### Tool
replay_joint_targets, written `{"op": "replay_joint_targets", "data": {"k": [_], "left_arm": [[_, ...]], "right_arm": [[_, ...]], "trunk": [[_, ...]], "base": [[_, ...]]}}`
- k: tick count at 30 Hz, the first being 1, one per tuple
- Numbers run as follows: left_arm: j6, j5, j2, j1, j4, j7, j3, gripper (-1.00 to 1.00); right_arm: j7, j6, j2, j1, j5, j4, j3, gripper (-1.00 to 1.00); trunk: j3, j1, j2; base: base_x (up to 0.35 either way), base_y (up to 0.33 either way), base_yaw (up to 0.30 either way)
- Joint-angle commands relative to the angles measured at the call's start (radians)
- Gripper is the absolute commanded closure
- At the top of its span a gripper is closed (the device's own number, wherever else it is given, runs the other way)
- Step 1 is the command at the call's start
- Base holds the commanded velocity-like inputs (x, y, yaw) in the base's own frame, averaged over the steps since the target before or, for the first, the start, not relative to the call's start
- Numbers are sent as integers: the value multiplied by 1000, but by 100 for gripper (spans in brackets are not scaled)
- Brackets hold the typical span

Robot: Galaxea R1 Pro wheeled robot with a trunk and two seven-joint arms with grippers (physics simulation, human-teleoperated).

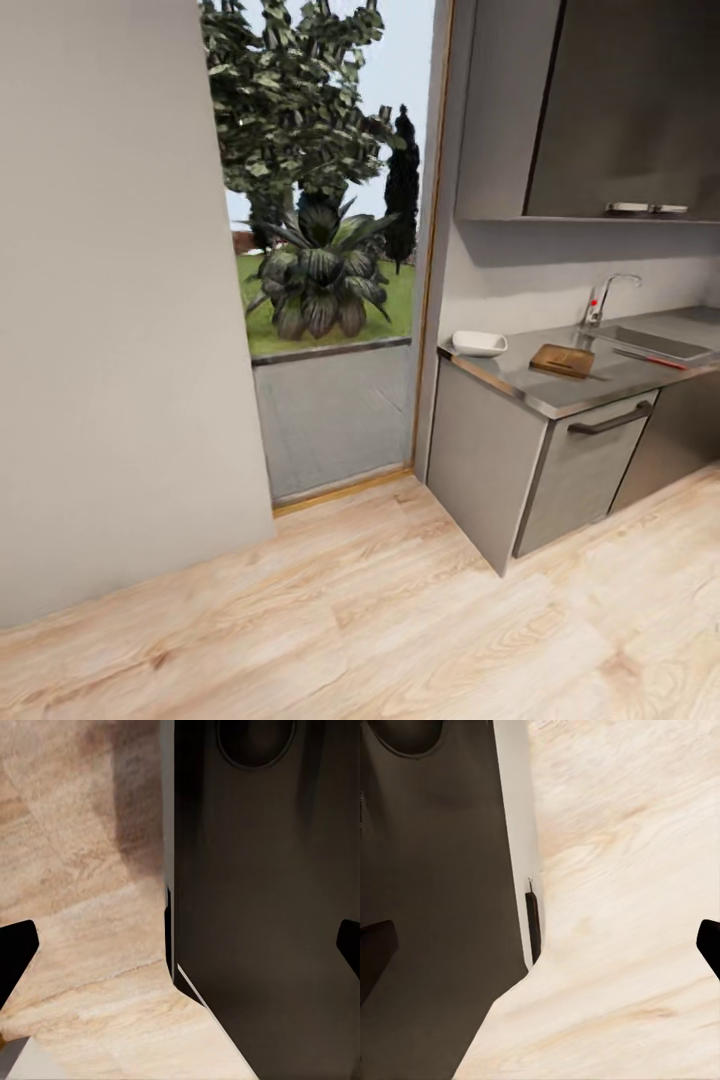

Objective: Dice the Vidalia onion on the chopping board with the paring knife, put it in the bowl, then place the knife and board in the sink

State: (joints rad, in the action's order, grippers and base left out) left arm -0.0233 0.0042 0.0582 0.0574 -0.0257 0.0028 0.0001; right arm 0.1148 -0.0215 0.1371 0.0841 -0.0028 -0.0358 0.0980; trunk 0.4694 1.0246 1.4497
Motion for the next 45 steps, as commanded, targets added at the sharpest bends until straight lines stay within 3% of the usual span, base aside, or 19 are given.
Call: {"op": "replay_joint_targets", "data": {"k": [1, 23, 45], "left_arm": [[-1, 0, 0, 1, -2, 0, 0, -100], [-1, 0, 0, 1, -2, 0, 1, -100], [-1, 0, 0, 1, -2, 0, 1, -100]], "right_arm": [[5, -2, 0, 0, 0, -1, 8, -100], [5, -2, -1, 0, 0, -1, 8, -100], [5, -2, -1, 0, 0, -1, 8, -100]], "trunk": [[1, 0, 0], [1, 0, 0], [1, 0, 0]], "base": [[192, 111, -300], [149, 34, -300], [234, 0, -300]]}}
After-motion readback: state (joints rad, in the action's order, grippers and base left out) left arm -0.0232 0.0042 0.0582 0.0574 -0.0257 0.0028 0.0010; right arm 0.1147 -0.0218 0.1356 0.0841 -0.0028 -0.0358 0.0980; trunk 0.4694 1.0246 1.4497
